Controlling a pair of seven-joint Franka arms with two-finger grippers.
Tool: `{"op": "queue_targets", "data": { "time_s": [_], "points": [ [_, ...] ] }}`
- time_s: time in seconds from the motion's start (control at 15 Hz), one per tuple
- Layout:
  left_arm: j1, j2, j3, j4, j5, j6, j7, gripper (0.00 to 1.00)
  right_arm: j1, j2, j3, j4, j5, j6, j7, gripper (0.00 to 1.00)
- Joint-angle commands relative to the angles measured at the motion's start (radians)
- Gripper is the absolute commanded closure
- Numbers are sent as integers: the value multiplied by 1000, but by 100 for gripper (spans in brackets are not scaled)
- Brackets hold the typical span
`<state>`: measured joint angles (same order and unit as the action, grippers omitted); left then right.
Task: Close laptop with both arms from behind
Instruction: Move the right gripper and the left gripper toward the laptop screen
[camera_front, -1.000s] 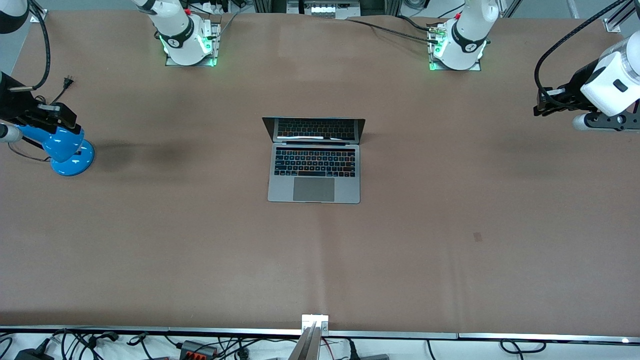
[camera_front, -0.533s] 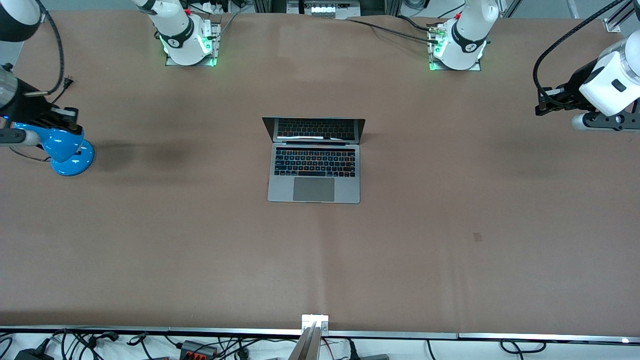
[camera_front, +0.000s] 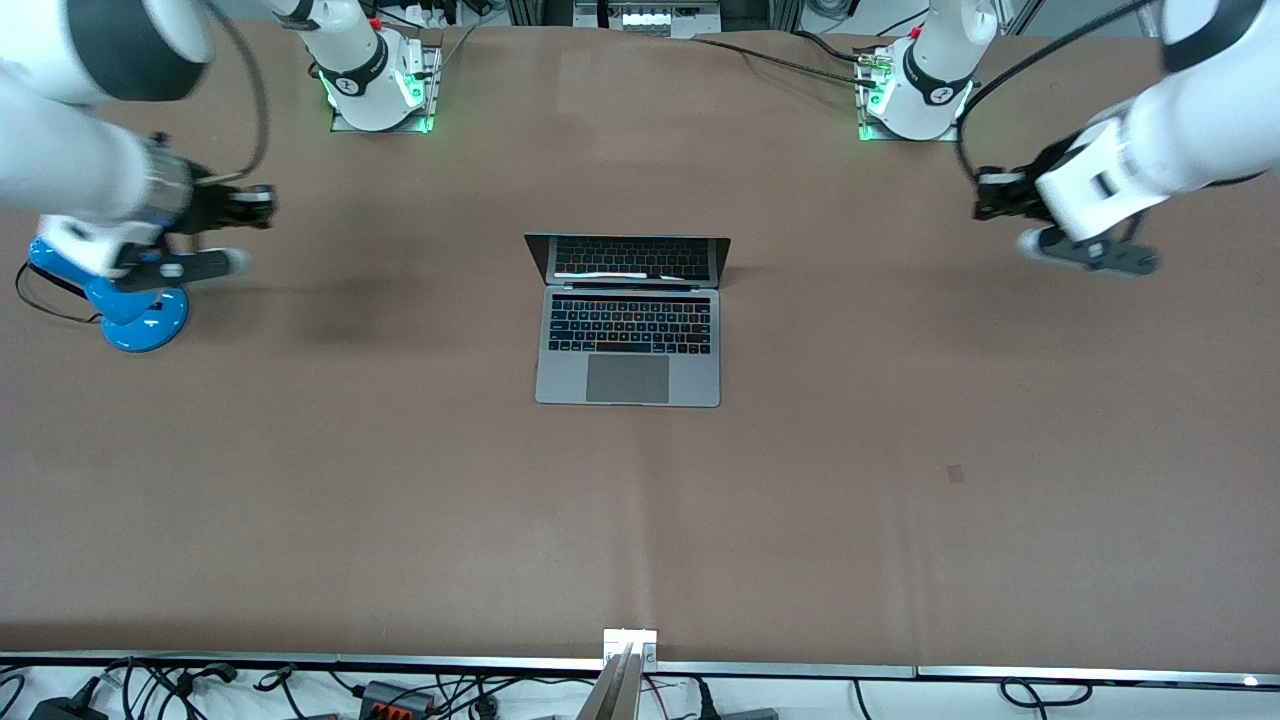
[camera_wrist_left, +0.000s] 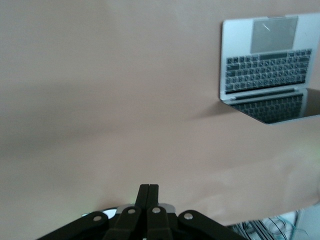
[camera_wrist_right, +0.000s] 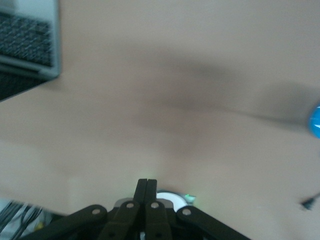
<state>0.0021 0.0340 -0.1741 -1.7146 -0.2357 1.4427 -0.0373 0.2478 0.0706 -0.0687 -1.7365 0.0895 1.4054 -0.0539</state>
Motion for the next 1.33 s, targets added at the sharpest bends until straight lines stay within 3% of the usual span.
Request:
{"op": "queue_targets", "data": {
  "time_s": [0.0, 0.2, 0.4, 0.6, 0.93, 1.27],
  "points": [
    [5, -2, -103, -115, -39, 108, -16, 100, 37, 31, -8, -24, 100, -8, -6, 100],
    [-1, -14, -172, -267, -138, 264, -30, 100, 86, 54, -8, -64, 228, 36, -6, 100],
    [-1, -8, -341, -380, -146, 431, -116, 100, 186, 57, -8, -109, 256, 102, 58, 100],
    [-8, 0, -419, -414, -146, 498, -153, 100, 316, 64, -8, -126, 259, 156, 190, 100],
    [-17, 82, -518, -438, -146, 637, -222, 100, 441, 93, -8, -169, 283, 296, 293, 100],
    [-19, 170, -527, -445, -145, 778, -240, 100, 467, 133, -8, -163, 306, 368, 321, 100]
  ]
}}
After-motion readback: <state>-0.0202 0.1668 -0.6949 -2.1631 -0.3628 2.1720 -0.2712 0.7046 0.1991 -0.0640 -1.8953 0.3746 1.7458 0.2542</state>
